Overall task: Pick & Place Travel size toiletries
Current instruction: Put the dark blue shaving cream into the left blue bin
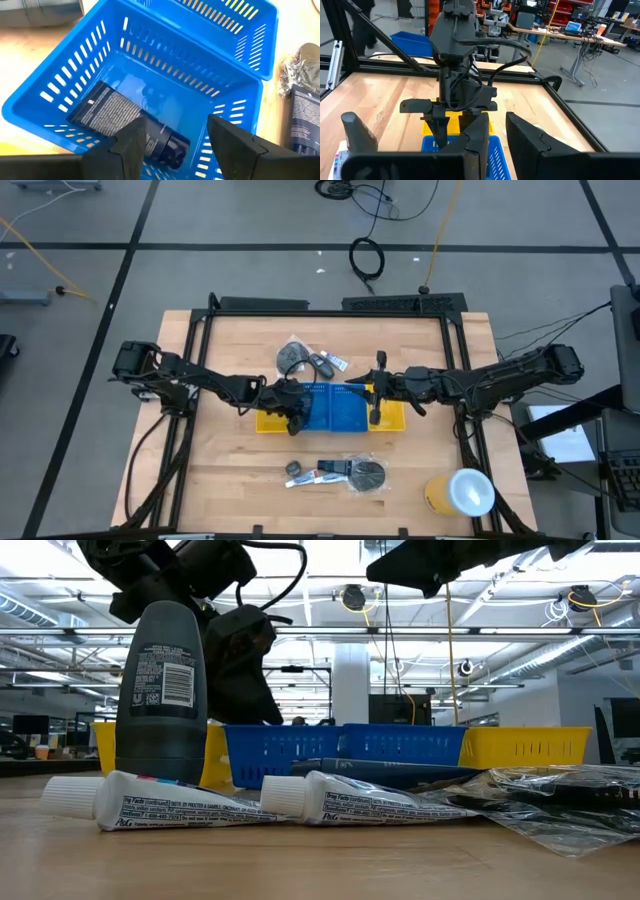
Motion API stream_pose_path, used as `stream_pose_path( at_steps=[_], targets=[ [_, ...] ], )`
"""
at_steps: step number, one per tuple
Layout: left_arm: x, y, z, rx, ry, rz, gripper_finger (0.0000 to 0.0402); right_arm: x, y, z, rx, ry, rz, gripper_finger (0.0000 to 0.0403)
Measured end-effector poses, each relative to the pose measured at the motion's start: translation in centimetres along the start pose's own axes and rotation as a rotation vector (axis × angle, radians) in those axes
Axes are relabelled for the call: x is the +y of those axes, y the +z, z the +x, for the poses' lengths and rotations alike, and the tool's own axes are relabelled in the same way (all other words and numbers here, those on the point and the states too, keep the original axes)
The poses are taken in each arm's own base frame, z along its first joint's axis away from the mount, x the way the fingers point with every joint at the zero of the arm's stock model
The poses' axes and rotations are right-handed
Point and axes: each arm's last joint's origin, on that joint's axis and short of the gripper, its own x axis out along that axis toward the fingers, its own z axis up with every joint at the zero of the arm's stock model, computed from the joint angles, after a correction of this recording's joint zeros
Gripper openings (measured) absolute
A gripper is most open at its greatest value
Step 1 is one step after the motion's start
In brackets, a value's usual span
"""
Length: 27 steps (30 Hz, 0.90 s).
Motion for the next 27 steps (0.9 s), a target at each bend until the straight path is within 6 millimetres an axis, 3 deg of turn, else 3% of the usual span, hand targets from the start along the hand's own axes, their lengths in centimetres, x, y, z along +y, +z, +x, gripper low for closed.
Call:
stream_pose_path(
  at_steps=[3,7,17,27],
  targets=[
    [-0.1,0.2,0.0,-0.016,-0.009,0.007,0.0212,0.0,-0.1,0.0,0.015,0.011,0.034,0.006],
    [-0.3,0.5,0.0,-0.056,-0.034,0.025,0.0213,0.8,-0.7,0.2,0.049,0.16,0.088,0.0059],
    [-1.2,1.6,-0.2,-0.149,-0.166,0.127,0.0214,6.8,-4.1,1.4,0.215,0.376,0.087,0.006],
    [-1.3,1.6,-0.2,-0.152,-0.177,0.139,0.0214,10.9,-6.2,1.0,0.295,0.425,0.127,0.006]
  ],
)
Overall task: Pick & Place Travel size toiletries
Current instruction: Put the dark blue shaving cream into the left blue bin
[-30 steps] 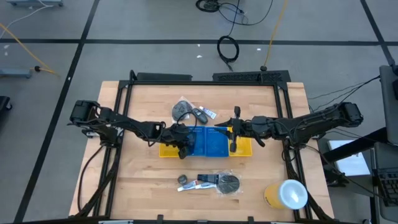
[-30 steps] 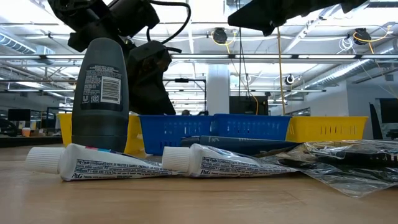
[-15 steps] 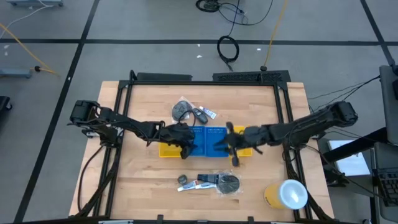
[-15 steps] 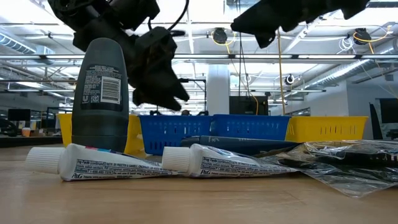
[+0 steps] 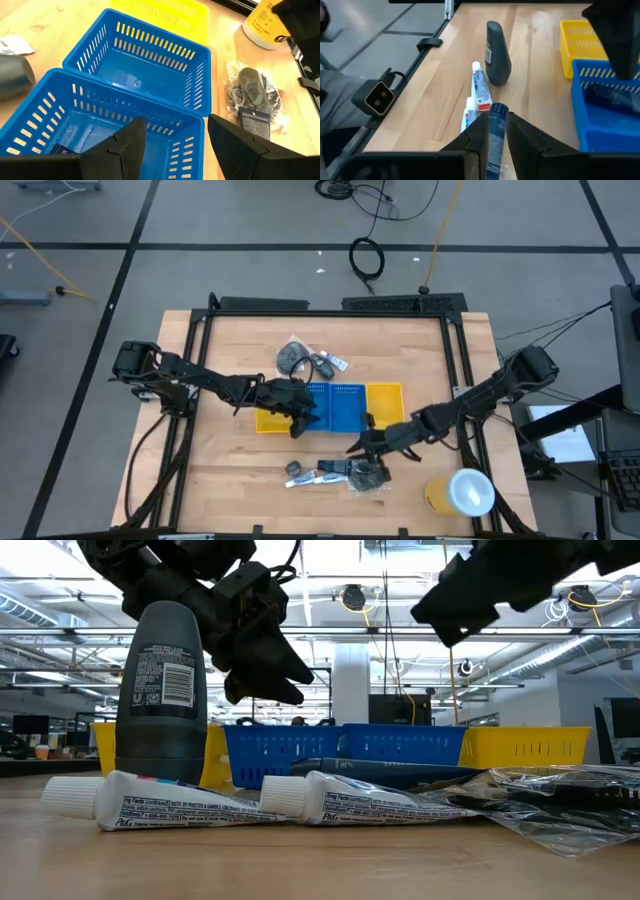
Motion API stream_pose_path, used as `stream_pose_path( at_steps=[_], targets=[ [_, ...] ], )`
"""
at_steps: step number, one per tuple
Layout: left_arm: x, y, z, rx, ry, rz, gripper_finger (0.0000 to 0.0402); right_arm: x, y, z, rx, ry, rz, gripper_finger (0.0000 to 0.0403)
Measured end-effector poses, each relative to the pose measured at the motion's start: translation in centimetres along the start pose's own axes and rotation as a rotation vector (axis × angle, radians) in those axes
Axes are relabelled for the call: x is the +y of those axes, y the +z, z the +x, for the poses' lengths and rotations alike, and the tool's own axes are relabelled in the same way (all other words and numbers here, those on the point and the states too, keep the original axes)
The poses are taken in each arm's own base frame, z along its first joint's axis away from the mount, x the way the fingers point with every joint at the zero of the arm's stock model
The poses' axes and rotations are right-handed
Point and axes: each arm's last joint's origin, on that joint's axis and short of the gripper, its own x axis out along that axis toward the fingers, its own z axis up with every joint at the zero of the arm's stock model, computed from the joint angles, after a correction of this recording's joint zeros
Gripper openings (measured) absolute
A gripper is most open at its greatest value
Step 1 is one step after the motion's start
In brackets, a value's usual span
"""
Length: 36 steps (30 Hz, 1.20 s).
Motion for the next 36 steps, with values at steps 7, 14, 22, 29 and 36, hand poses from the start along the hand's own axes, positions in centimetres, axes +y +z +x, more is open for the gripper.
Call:
stream_pose_path(
  at_steps=[7,14,22,29,36],
  targets=[
    [0.0,0.0,0.0,0.0,0.001,0.019,0.0214,2.3,-1.4,1.1,0.038,-0.035,-0.01,0.006],
    [0.0,0.1,0.0,-0.005,0.0,0.025,0.0214,4.5,-0.7,3.9,0.169,-0.047,-0.089,0.006],
    [0.0,0.0,0.0,-0.004,0.001,0.031,0.0214,5.5,0.3,6.4,0.305,-0.116,-0.127,0.0112],
    [0.0,0.1,0.0,-0.005,0.0,0.037,0.0214,5.5,-0.4,6.8,0.347,-0.131,-0.096,0.0186],
    [0.0,0.1,0.0,-0.005,0.0,0.044,0.0214,5.1,-0.5,6.8,0.362,-0.146,-0.083,0.0205]
  ],
)
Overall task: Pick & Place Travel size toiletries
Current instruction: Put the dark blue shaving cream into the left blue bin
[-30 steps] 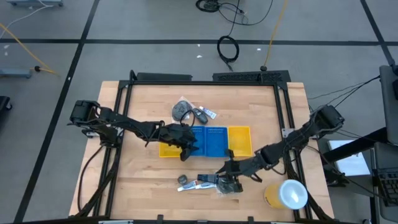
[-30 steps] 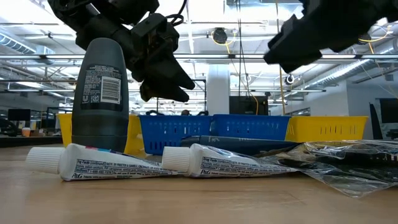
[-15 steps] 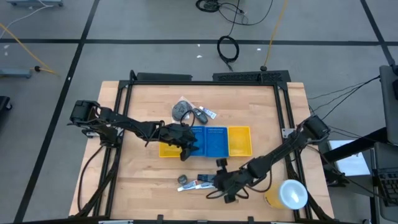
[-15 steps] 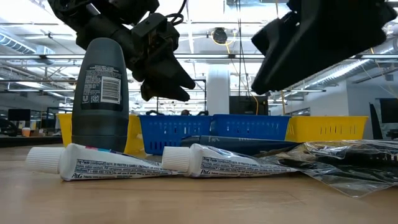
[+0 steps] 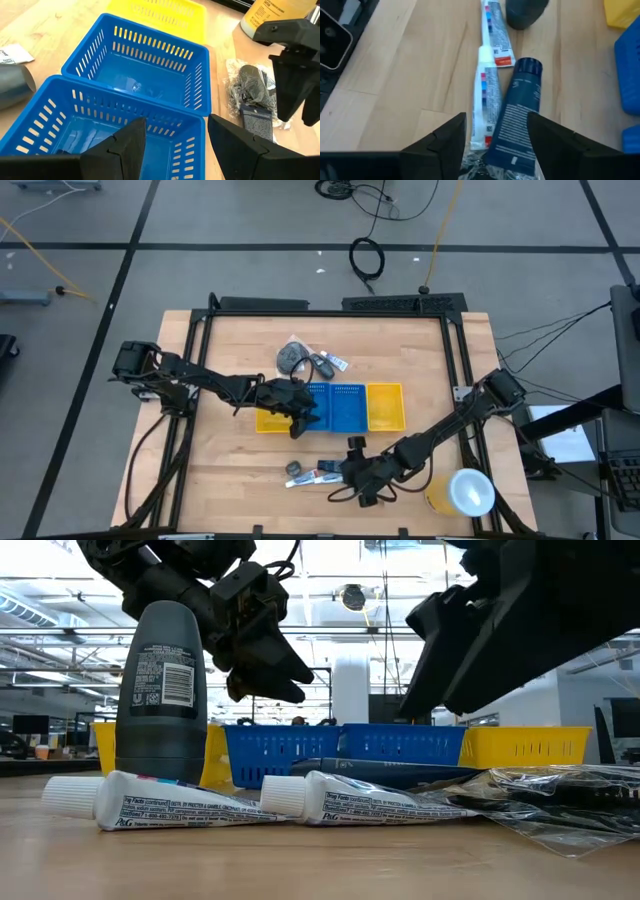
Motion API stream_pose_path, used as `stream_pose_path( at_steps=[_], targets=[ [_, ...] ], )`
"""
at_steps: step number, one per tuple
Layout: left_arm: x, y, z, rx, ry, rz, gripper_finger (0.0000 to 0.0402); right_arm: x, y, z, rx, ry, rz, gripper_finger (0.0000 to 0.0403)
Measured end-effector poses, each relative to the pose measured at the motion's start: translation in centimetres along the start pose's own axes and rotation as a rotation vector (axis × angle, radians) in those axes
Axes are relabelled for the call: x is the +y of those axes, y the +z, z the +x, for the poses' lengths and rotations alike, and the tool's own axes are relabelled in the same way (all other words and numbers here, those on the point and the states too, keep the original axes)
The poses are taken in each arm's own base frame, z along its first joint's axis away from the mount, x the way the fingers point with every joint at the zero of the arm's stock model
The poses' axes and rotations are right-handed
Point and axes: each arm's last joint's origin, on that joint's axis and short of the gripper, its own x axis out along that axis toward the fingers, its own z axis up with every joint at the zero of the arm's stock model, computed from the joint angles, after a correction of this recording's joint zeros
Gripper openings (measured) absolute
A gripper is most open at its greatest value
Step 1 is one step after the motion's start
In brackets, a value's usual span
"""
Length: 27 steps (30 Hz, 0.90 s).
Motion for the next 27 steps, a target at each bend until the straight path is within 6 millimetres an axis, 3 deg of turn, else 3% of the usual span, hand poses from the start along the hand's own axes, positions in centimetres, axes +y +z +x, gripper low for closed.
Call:
stream_pose_path(
  at_steps=[13,19,27],
  targets=[
    [0.0,0.0,0.0,0.001,0.0,0.01,0.0214,-2.6,-2.2,1.5,0.01,-0.015,0.122,0.0206],
    [0.0,0.0,0.0,0.001,0.0,0.01,0.0214,-2.8,-2.2,1.6,0.002,-0.004,0.119,0.0206],
    [0.0,0.0,0.0,0.001,0.0,0.017,0.0214,-3.0,-2.7,3.4,0.019,0.043,0.134,0.0208]
  ],
)
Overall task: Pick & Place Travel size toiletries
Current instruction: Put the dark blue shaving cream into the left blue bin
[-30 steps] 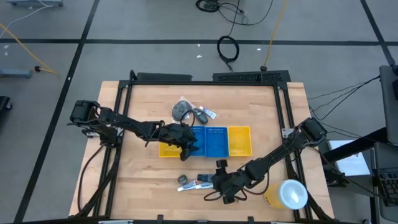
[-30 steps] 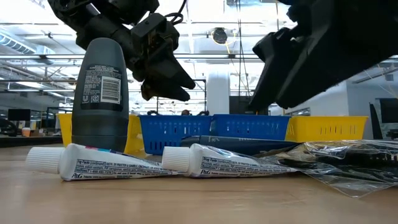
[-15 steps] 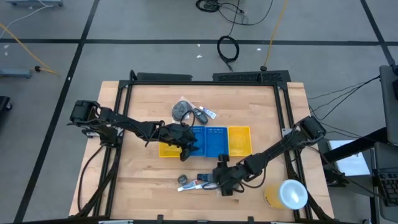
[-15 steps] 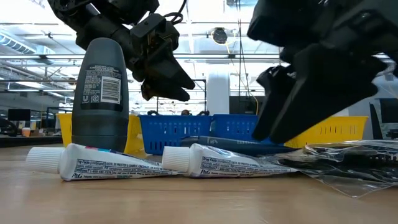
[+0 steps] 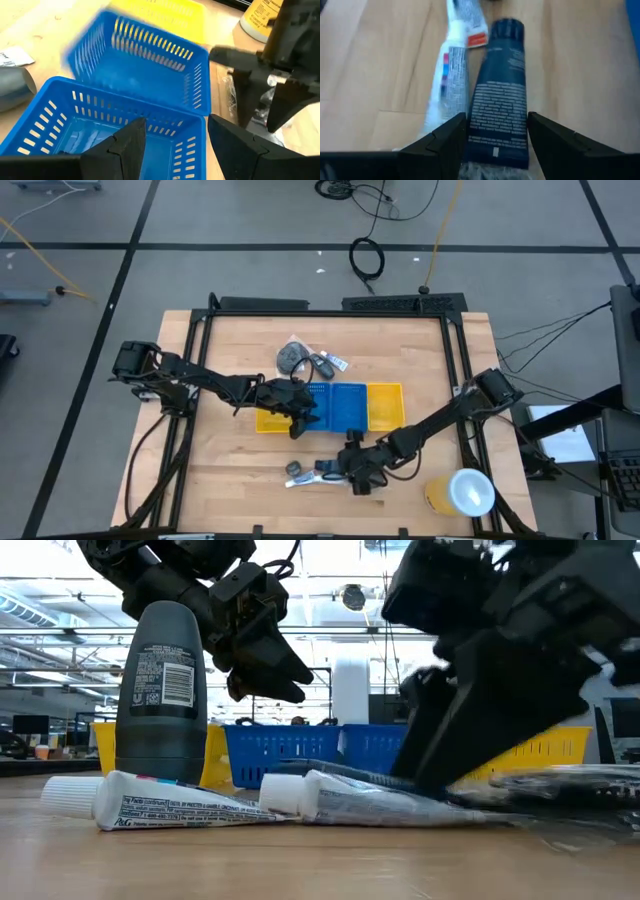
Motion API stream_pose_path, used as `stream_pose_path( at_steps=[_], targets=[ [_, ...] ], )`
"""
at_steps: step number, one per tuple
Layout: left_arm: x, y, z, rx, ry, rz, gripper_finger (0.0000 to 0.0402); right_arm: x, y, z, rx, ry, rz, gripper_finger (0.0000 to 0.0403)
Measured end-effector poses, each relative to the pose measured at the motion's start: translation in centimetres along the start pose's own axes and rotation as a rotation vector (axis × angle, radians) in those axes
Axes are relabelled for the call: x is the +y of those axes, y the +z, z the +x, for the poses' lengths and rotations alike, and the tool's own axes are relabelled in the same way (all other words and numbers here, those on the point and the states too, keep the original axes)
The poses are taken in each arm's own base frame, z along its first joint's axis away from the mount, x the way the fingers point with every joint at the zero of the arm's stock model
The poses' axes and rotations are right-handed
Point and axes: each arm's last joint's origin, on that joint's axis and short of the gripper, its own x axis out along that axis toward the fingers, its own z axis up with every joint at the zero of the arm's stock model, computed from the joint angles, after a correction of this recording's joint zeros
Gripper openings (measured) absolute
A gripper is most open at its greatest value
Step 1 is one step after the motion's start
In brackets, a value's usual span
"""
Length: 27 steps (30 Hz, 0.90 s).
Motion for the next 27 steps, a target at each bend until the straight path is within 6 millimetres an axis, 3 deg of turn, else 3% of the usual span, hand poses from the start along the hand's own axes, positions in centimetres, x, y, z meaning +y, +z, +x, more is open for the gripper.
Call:
stream_pose_path(
  at_steps=[11,23,27],
  targets=[
    [0.01,0.0,0.0,0.001,0.001,-0.001,0.0214,-0.59,-0.29,0.68,0.019,-0.014,0.009,0.0185],
    [0.01,0.0,0.0,0.001,0.001,-0.001,0.0214,-0.47,-0.21,0.48,0.016,-0.01,0.008,0.0121],
    [0.02,0.0,0.0,0.001,0.001,-0.001,0.0214,-0.44,0.02,0.09,0.006,-0.003,0.009,0.0079]
  ],
)
